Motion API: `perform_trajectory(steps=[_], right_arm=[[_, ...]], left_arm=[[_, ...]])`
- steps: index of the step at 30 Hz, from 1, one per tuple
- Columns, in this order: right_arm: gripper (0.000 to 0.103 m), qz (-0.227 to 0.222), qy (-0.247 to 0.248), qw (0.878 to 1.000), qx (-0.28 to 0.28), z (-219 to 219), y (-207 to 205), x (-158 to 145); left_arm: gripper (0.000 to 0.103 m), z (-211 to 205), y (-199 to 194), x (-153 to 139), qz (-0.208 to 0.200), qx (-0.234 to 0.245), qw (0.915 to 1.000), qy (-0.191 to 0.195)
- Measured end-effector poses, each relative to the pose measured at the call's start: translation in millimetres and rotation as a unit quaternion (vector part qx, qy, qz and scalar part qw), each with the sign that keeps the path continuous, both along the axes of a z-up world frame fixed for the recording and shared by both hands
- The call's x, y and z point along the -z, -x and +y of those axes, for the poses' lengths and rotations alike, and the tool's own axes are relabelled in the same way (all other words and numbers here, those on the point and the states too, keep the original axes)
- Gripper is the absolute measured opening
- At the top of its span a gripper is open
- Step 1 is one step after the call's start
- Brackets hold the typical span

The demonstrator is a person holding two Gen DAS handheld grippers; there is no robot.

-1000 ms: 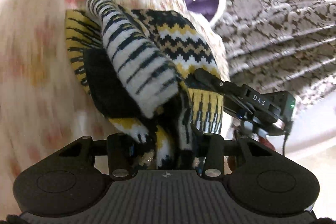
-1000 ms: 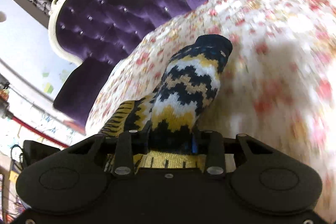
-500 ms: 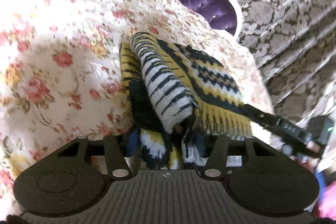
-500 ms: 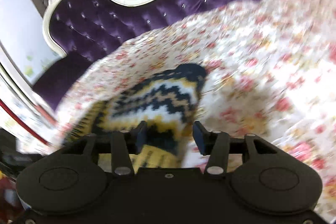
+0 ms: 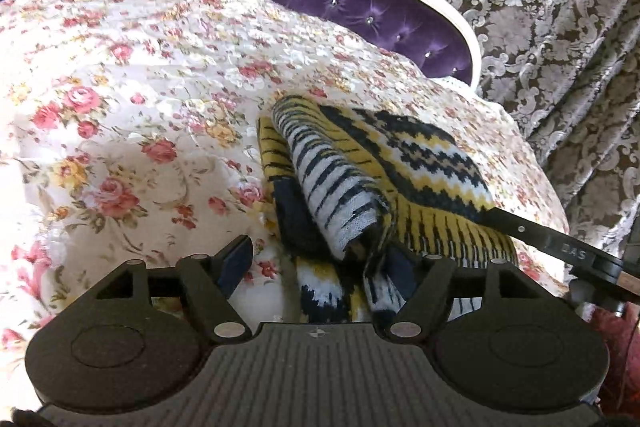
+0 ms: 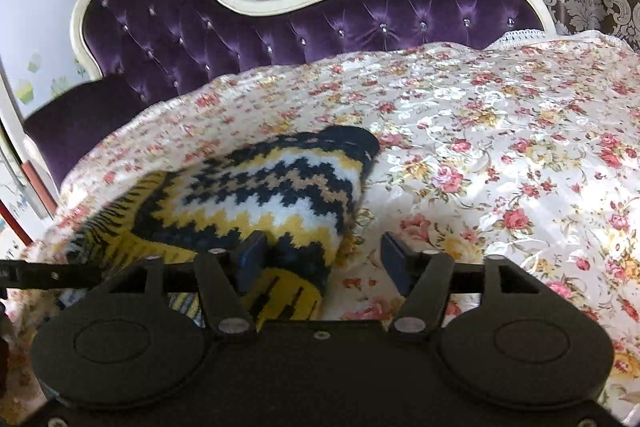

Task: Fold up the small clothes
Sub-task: 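Release the folded sweater and lift both tools away from it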

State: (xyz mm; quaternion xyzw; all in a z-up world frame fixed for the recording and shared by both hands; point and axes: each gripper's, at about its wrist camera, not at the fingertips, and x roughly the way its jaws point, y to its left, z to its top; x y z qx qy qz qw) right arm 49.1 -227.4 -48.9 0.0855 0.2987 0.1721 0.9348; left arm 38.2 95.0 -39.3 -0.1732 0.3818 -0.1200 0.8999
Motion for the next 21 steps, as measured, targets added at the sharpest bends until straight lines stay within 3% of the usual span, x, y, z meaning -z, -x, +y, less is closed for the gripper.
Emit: perform_trajectory(steps=[2,5,10,13,17,21], right_arm=[[0.082,-0.015,-0.011,1.0,0.002,-2,8,-7],[0.103,-0.039,-0.027,0.999,0.011,-5,20,-19],[0.103,-0.055,-0.049,0.997,0.012,-2,35,-37],[0.103,-0.066,-0.037,0.997,0.007,5,45,-45],[0.103,-0.068,-0.029,0.997,0.011,9,55,-50],[0.103,-0.073,-0.016,0.997,0.025,11,69,-55]], left_arm=[[0.071,0,7,-9,-0.012,-0.012,0.9998,-0.009],[0.075,-1,18,-23,-0.037,-0.041,0.9979,-0.034],[0.081,-17,31,-47,-0.067,-0.072,0.9885,-0.114],[0.102,-25,37,-56,-0.088,-0.078,0.984,-0.134],[0.103,-39,42,-67,-0.108,-0.082,0.978,-0.159],[0.103,-49,48,-72,-0.111,-0.072,0.9775,-0.164]])
